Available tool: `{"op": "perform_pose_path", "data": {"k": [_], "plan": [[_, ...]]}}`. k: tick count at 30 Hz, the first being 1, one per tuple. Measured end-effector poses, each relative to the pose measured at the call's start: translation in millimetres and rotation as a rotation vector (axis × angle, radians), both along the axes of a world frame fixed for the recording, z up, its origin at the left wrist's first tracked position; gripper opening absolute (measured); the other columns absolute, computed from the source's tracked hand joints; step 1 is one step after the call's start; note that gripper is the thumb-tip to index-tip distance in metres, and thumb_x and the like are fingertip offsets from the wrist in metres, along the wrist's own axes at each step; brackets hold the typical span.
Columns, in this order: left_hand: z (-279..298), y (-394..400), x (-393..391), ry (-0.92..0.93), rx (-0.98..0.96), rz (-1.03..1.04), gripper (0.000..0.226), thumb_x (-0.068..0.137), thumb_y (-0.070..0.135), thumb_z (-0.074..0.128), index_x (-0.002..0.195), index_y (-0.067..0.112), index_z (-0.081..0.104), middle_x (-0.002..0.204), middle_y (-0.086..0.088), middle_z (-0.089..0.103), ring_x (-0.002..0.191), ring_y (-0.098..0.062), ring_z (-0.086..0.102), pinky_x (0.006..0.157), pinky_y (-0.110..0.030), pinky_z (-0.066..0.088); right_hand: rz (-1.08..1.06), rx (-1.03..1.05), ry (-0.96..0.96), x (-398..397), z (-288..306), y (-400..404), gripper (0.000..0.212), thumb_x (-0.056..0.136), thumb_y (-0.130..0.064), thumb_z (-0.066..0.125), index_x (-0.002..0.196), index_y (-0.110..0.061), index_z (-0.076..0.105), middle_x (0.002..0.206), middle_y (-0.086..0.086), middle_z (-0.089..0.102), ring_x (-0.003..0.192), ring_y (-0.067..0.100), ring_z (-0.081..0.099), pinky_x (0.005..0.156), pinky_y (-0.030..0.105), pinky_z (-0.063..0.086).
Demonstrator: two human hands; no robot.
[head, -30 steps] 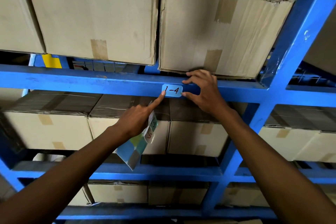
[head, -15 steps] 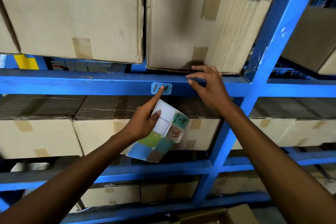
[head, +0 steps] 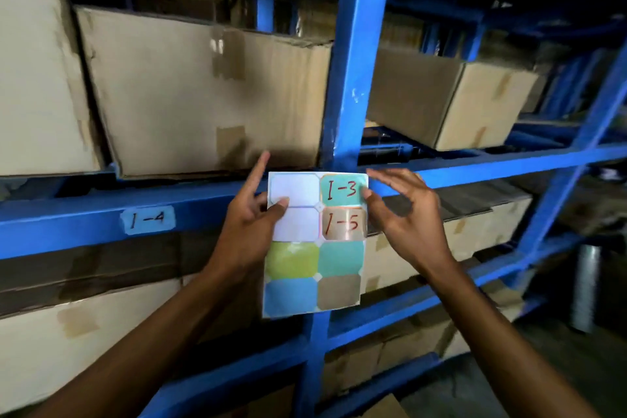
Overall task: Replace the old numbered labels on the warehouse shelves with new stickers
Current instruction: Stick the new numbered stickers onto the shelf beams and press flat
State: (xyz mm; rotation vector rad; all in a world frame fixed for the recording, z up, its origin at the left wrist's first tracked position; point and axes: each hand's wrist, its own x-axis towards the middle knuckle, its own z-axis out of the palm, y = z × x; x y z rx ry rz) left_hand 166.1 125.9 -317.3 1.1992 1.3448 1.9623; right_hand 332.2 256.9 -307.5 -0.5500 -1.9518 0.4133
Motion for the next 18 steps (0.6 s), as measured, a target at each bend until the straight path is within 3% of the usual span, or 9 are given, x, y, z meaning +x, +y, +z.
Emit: {"op": "perform_pose_path", "data": {"k": [3, 9, 11, 13, 15, 18], "plan": [[14, 32, 34, -0.014, 0.079, -0.015, 0.065, 0.090, 0.000, 0.050, 0.129, 0.048, 0.031, 0.102, -0.002, 0.070, 0.079, -0.011, 0.070, 0.069, -0.029, 0.059, -0.012, 0.017, 0.087, 22, 11, 33, 0.025, 0.082, -0.019, 0.067, 0.107, -0.014, 0.068, 0.105, -0.003, 0.064, 0.104, 0.011, 0.057, 0.091, 0.009, 0.039], [44, 102, 96, 0.042, 0.170, 0.102, 0.064, 0.090, -0.004, 0.048, 0.137, 0.038, 0.037, 0.101, 0.001, 0.070, 0.079, -0.006, 0.070, 0.065, -0.022, 0.057, 0.009, 0.176, 0.089, 60, 43, 114, 0.031, 0.084, -0.027, 0.060, 0.110, -0.010, 0.067, 0.114, 0.001, 0.065, 0.109, 0.017, 0.056, 0.096, 0.035, 0.044], [56, 119, 110, 0.083, 0.179, 0.156, 0.063, 0.090, -0.002, 0.049, 0.139, 0.037, 0.036, 0.102, -0.002, 0.069, 0.079, -0.005, 0.068, 0.065, -0.020, 0.056, 0.010, 0.223, 0.108, 69, 54, 135, 0.032, 0.085, -0.025, 0.059, 0.112, -0.009, 0.066, 0.117, 0.005, 0.065, 0.109, 0.020, 0.055, 0.095, 0.037, 0.045], [68, 133, 121, 0.131, 0.185, 0.219, 0.063, 0.091, 0.000, 0.050, 0.137, 0.041, 0.037, 0.099, -0.013, 0.069, 0.084, -0.014, 0.064, 0.074, -0.031, 0.057, 0.034, 0.243, 0.136, 73, 64, 153, 0.032, 0.085, -0.024, 0.059, 0.112, -0.008, 0.066, 0.118, 0.007, 0.064, 0.109, 0.020, 0.055, 0.094, 0.037, 0.046], [78, 141, 127, 0.172, 0.186, 0.250, 0.063, 0.091, 0.005, 0.054, 0.134, 0.048, 0.039, 0.102, -0.028, 0.064, 0.086, -0.026, 0.056, 0.083, -0.053, 0.051, 0.064, 0.233, 0.156, 75, 71, 163, 0.032, 0.086, -0.024, 0.057, 0.112, -0.008, 0.066, 0.119, 0.007, 0.064, 0.109, 0.019, 0.054, 0.093, 0.039, 0.048], [88, 147, 132, 0.244, 0.186, 0.295, 0.061, 0.084, 0.019, 0.058, 0.131, 0.054, 0.040, 0.105, -0.016, 0.064, 0.084, -0.026, 0.047, 0.082, -0.052, 0.048, 0.160, 0.112, 0.231, 76, 79, 172, 0.026, 0.086, -0.023, 0.060, 0.108, -0.011, 0.067, 0.116, 0.001, 0.062, 0.110, 0.014, 0.055, 0.090, 0.039, 0.052]]}}
